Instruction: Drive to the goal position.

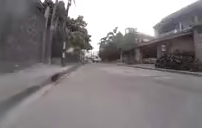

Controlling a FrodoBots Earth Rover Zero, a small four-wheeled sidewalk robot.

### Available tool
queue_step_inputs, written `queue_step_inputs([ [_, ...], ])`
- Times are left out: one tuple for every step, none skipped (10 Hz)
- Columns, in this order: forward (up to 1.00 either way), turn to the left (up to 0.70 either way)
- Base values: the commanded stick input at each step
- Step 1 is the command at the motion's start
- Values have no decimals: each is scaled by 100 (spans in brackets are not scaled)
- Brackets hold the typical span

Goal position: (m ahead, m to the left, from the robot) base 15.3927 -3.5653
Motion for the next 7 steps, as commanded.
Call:
queue_step_inputs([
  [100, 0],
  [100, -6],
  [100, -22],
  [100, -38],
  [100, -27],
  [100, -12],
  [100, 0],
])
